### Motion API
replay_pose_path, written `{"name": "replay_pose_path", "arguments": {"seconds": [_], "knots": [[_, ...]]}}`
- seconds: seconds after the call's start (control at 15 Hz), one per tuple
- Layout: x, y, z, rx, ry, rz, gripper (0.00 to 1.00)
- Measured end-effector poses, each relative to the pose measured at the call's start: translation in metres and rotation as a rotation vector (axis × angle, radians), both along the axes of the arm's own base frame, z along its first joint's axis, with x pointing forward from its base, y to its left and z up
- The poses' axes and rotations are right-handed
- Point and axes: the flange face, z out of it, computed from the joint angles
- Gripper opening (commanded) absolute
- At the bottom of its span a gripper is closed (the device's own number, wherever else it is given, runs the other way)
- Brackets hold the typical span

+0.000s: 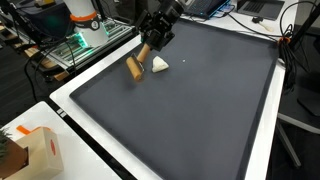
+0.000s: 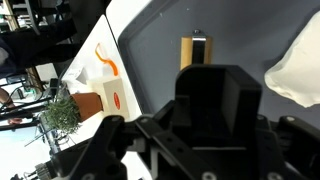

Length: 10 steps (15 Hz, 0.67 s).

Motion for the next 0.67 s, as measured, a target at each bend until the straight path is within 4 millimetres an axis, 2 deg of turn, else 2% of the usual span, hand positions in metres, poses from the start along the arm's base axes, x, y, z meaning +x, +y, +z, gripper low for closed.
{"name": "replay_pose_path", "arguments": {"seconds": [0.67], "knots": [[0.0029, -0.0008, 0.0056, 0.037, 0.066, 0.080, 0.21]]}}
